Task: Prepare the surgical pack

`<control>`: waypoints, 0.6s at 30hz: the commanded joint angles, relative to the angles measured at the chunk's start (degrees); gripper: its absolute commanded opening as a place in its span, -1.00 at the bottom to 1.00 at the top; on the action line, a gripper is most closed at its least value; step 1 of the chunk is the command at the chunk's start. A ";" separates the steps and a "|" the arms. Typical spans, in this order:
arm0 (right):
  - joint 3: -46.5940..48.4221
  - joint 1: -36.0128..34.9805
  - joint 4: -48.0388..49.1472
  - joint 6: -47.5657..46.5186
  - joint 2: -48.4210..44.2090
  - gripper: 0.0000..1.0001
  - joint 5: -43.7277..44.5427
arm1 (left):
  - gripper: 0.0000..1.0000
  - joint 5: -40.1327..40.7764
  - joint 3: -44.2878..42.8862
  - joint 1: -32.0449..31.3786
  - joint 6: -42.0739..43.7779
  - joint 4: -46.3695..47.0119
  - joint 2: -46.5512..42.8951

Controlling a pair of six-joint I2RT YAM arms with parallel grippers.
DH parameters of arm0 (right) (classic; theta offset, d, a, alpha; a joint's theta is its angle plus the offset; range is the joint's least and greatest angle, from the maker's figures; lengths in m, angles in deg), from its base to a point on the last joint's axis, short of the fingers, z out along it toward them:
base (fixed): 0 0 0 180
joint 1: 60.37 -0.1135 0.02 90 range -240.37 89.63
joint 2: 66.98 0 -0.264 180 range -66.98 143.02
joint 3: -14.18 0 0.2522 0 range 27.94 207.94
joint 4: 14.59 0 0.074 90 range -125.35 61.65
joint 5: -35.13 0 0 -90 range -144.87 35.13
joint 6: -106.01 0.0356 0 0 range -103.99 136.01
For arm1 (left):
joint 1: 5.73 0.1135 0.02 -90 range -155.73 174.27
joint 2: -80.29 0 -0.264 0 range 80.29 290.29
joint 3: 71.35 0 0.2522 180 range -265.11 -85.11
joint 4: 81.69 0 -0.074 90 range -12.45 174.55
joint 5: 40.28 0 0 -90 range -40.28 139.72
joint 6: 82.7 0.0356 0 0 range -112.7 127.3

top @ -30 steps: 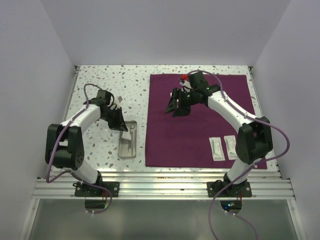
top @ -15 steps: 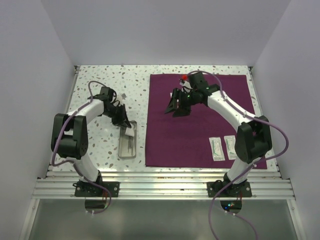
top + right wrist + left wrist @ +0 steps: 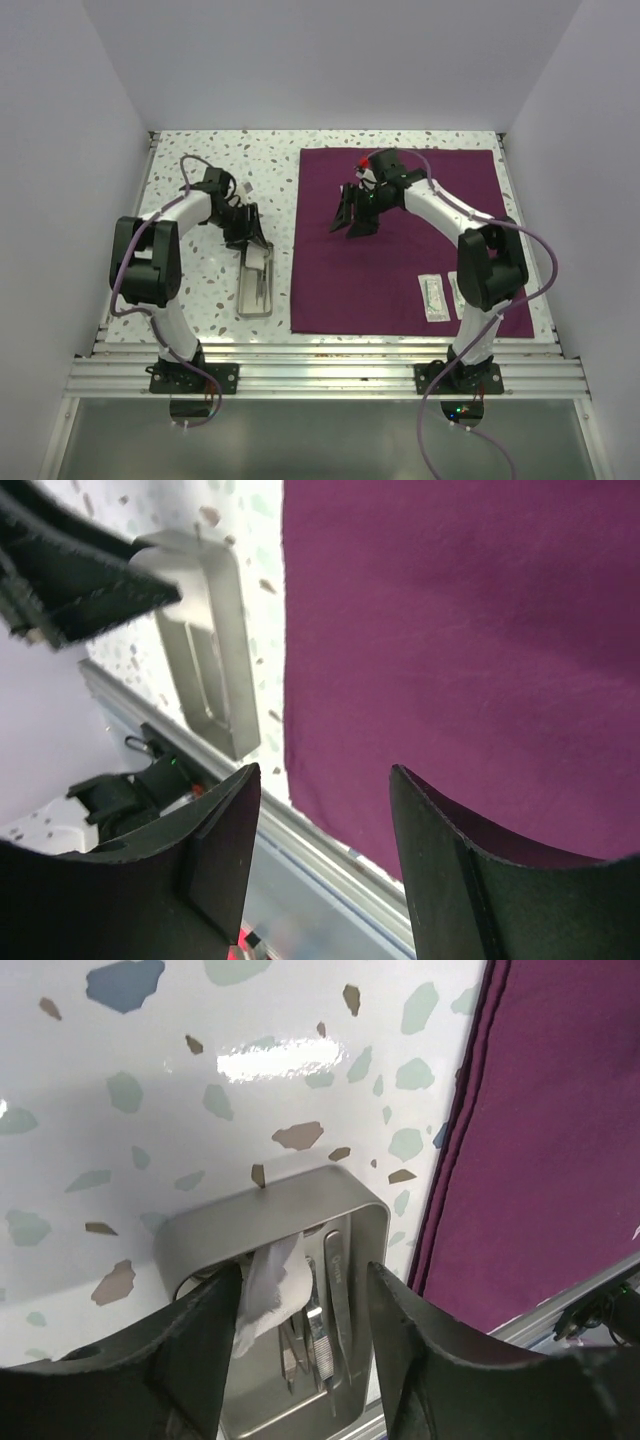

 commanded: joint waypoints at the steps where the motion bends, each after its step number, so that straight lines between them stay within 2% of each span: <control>1: 5.45 1.33 1.20 -1.83 2.30 0.16 4.61 | 0.16 2.29 -1.21 -0.11 0.28 -2.60 -3.82; 6: 12.47 4.05 2.17 -0.61 7.22 0.16 5.58 | 0.29 2.55 0.37 -0.20 -1.39 -3.13 -6.99; 9: 15.47 5.02 1.90 -0.87 8.72 0.16 7.94 | 0.47 3.34 0.28 -0.20 -1.83 -4.72 -8.30; 18: 18.82 8.63 1.64 -1.04 11.27 0.16 10.50 | 0.43 8.27 -1.83 -0.55 -4.47 -7.35 -13.84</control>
